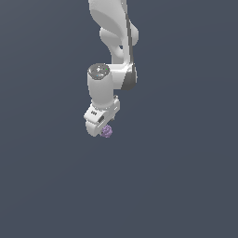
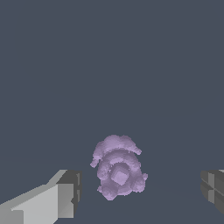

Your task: Pick up the object and move it to a goal position.

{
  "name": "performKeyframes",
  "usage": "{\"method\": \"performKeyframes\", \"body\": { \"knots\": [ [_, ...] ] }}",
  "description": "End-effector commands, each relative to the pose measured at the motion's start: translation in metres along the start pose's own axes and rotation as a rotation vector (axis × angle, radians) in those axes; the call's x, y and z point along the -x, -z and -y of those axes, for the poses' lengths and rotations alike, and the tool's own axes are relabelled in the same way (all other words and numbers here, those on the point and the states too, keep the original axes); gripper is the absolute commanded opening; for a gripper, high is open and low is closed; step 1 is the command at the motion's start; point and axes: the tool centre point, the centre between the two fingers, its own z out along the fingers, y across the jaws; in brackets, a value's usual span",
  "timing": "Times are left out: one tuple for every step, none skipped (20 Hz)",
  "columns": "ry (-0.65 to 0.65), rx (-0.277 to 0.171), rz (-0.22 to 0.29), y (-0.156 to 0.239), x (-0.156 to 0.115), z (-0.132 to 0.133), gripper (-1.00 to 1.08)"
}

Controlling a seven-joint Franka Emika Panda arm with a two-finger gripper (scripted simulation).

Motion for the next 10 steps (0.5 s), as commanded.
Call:
{"method": "performKeyframes", "body": {
  "knots": [
    [0.061, -0.004, 0.003, -0.005, 0.005, 0.002, 1.00],
    [0.083, -0.006, 0.004, -0.006, 0.007, 0.003, 1.00],
    [0.104, -0.007, 0.005, -0.008, 0.009, 0.004, 1.00],
    [0.123, -0.009, 0.006, -0.009, 0.011, 0.004, 1.00],
    [0.142, -0.010, 0.006, -0.011, 0.013, 0.005, 1.00],
    [0.158, -0.011, 0.007, -0.012, 0.014, 0.006, 1.00],
    [0.174, -0.013, 0.008, -0.013, 0.015, 0.006, 1.00],
    [0.188, -0.014, 0.008, -0.014, 0.017, 0.007, 1.00],
    [0.202, -0.015, 0.008, -0.015, 0.018, 0.008, 1.00],
    [0.214, -0.016, 0.009, -0.016, 0.019, 0.008, 1.00]
  ]
}}
